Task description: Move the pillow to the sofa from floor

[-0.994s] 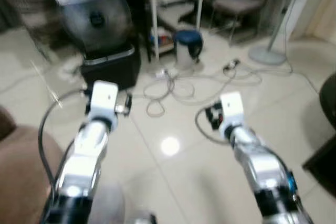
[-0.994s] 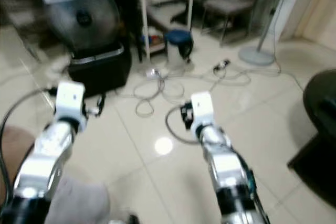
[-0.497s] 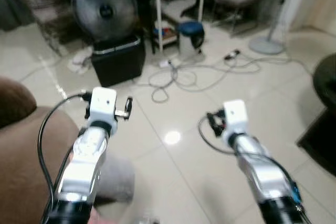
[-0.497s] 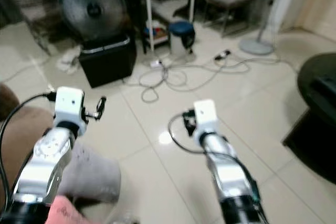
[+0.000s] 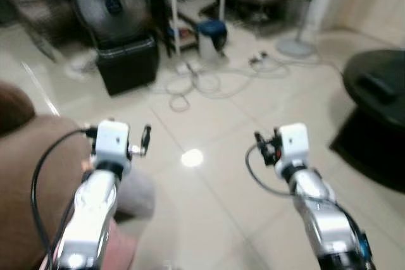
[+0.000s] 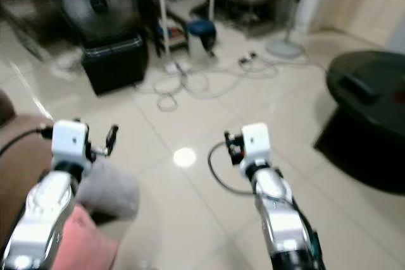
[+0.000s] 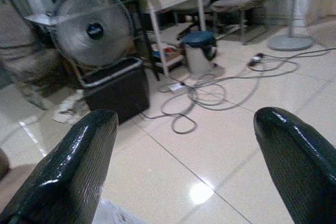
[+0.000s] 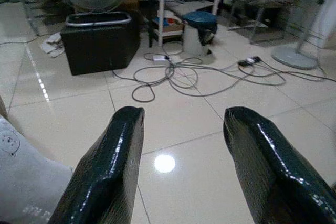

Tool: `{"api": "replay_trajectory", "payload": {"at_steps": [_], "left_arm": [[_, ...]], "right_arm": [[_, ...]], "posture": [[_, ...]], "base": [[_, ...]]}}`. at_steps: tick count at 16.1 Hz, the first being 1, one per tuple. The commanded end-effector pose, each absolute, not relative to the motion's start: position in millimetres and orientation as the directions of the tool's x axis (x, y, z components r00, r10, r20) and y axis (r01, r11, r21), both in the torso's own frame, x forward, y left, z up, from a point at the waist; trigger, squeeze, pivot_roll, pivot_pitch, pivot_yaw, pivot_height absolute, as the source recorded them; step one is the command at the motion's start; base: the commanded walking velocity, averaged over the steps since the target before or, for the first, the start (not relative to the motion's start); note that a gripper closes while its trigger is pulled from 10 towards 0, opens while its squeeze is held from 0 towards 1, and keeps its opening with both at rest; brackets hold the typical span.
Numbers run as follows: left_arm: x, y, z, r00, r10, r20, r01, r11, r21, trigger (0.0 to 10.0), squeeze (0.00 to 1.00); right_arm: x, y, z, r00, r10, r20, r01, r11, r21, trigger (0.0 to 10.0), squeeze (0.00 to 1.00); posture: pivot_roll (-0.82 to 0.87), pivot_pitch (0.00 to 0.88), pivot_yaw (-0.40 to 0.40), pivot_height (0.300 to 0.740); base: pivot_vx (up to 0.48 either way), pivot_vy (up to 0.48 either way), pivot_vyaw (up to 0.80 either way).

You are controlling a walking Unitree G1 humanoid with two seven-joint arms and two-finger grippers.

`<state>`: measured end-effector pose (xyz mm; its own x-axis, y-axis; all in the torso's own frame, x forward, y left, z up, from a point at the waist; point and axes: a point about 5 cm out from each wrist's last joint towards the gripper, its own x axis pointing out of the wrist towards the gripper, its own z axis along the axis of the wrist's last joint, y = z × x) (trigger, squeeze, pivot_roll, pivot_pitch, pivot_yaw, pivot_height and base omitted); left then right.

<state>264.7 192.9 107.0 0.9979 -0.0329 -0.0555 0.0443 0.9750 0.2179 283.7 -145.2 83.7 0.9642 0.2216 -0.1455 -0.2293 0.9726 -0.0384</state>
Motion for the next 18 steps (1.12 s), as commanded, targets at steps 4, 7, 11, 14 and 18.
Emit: {"api": "replay_trajectory", "payload": {"at_steps": [4,7,11,14,18], "left_arm": [[264.9,193.0,107.4,0.998,-0.042,-0.041,0.050,0.977,0.210,10.0,0.00],[265.1,189.3,107.7,0.997,-0.062,-0.039,0.069,0.974,0.215,10.0,0.00],[265.6,187.9,106.9,0.997,-0.068,-0.042,0.075,0.974,0.215,10.0,0.00],[265.6,185.6,105.8,0.995,-0.090,-0.046,0.098,0.971,0.219,10.0,0.00],[266.4,193.6,110.9,0.999,-0.040,-0.001,0.040,0.979,0.198,10.0,0.00]], "right_arm": [[284.2,-143.2,87.4,0.966,0.236,-0.106,-0.241,0.970,-0.041,10.0,0.00],[283.7,-144.3,87.8,0.967,0.234,-0.103,-0.239,0.970,-0.044,10.0,0.00],[284.1,-144.3,86.4,0.966,0.234,-0.107,-0.239,0.970,-0.045,10.0,0.00],[284.3,-144.5,84.6,0.967,0.230,-0.112,-0.235,0.971,-0.036,10.0,0.00],[284.8,-143.2,85.2,0.967,0.234,-0.102,-0.241,0.969,-0.058,10.0,0.00]], "posture": [[0.10,0.000,0.008,0.740],[0.10,0.000,0.008,0.740],[0.09,0.000,0.013,0.740],[0.09,0.000,0.010,0.740],[0.09,0.000,0.008,0.740]], "base": [[-0.279,0.000,0.00],[-0.291,0.000,0.00],[-0.292,0.000,0.00],[-0.294,0.000,0.00],[-0.073,0.000,0.00]]}}
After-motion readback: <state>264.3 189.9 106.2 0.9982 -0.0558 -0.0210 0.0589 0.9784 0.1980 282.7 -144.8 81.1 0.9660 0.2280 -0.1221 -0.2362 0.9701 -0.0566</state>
